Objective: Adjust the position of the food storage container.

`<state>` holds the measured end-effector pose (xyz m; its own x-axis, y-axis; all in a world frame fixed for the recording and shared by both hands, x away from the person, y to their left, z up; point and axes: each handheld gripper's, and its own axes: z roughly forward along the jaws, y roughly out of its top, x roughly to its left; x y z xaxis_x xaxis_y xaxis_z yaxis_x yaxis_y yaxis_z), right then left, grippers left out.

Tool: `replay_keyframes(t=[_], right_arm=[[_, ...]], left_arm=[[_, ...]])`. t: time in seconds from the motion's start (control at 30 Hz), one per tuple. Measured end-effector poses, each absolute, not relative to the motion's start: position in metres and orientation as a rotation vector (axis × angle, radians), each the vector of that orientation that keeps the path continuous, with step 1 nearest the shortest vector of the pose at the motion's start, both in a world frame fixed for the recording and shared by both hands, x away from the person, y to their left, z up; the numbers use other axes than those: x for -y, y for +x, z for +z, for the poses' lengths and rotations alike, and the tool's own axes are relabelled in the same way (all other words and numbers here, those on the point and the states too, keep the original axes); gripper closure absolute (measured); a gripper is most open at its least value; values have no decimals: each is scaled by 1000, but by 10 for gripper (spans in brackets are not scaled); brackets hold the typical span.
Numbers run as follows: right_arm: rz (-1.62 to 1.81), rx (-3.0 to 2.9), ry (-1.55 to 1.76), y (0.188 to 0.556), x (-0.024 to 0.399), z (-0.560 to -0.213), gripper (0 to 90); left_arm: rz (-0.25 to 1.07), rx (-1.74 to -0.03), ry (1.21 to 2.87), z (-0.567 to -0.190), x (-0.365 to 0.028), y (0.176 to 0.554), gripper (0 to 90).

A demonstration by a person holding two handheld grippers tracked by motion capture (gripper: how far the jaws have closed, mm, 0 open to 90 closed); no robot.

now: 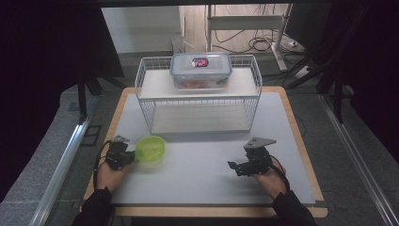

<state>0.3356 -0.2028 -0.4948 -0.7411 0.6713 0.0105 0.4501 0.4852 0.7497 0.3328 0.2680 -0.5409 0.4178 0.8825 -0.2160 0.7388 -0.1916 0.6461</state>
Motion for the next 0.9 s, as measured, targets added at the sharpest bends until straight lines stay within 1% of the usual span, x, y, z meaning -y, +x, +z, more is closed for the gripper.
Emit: replay_keyframes(t=[0.3, 0.4, 0.57, 0.67, 0.9], right_arm=[[1111, -2452, 952, 336, 204, -496, 88], [1105, -2456, 955, 336, 204, -496, 88], [1103, -2455, 958, 336, 205, -496, 88], [1105, -2452, 965, 337, 206, -497, 88], [1104, -2451, 969, 337, 207, -496, 88]], left_arm=[[260, -1285, 2023, -539, -241, 355, 897], [256, -1236, 2044, -537, -225, 363, 898], [249, -1182, 2061, -533, -206, 367, 897], [230, -1137, 2075, -531, -186, 370, 898], [210, -1076, 2120, -530, -162, 365, 898]])
